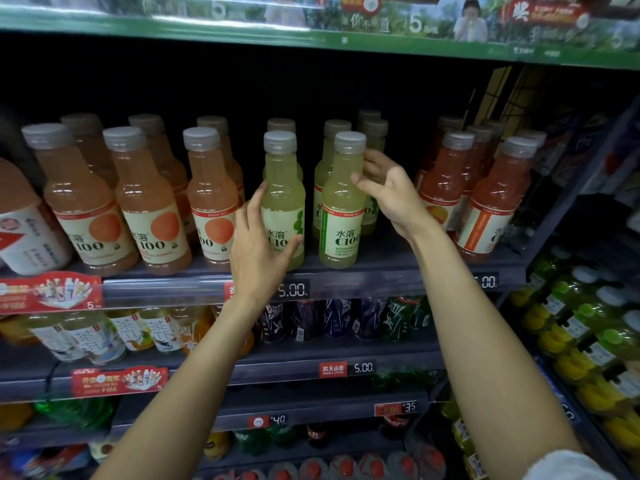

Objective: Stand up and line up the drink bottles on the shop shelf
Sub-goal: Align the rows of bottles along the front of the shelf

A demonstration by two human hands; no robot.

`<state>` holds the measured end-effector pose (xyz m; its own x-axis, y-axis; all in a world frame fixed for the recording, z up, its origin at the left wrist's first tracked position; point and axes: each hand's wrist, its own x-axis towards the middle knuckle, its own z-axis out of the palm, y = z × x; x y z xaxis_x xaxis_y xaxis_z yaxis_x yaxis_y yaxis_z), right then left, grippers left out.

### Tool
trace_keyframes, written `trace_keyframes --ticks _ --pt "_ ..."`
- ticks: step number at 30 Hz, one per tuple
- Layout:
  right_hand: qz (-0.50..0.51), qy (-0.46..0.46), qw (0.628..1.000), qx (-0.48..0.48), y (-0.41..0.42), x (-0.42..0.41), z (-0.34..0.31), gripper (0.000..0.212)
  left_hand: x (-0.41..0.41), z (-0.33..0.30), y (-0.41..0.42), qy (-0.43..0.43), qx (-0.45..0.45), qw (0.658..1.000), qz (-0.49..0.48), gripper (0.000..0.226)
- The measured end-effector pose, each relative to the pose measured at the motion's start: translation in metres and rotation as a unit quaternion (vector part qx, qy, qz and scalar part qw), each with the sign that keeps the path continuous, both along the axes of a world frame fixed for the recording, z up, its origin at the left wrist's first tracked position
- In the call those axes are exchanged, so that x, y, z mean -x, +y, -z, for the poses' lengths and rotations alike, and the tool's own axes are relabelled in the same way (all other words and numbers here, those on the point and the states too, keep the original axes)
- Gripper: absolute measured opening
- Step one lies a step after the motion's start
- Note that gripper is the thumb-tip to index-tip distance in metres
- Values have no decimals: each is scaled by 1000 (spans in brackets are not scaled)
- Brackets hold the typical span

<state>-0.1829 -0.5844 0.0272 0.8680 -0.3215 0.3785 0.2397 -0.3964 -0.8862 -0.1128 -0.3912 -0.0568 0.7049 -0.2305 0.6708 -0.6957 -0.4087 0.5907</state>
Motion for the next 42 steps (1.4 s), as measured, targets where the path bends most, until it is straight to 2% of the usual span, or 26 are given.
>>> trace_keyframes --ticks 4,9,19,22,25,27,29,32,37,40,42 --pt "43 10 997 61 3 0 0 52 0 0 -2 -4 0 1000 5 94" --pt "120 -20 986 110 13 -6 0 43 0 0 -1 -3 2 1000 10 93" --pt "134 -12 979 152 17 -6 1 45 0 2 0 -8 5 1000 9 92" --pt "102 -5 987 122 9 0 2 46 3 2 0 -6 8 1000 -3 92" --pt "169 -71 974 130 -10 16 8 31 14 -3 2 -72 38 996 -22 80" --pt "239 -96 952 165 -24 21 12 25 22 -12 -3 -132 46 990 15 67" --pt "269 -86 940 193 -30 15 14 27 28 -25 -14 -146 21 987 64 61" --pt "267 -59 943 192 -29 -6 8 37 32 -43 -37 -136 -24 987 83 63" --pt "297 61 934 191 -29 -40 -1 72 26 -48 -61 -94 -54 990 89 69" --pt "295 81 923 231 -31 -45 1 66 26 -46 -65 -74 -67 991 83 76" --pt "298 73 925 226 -33 -40 2 58 26 -44 -65 -71 -69 992 81 78"
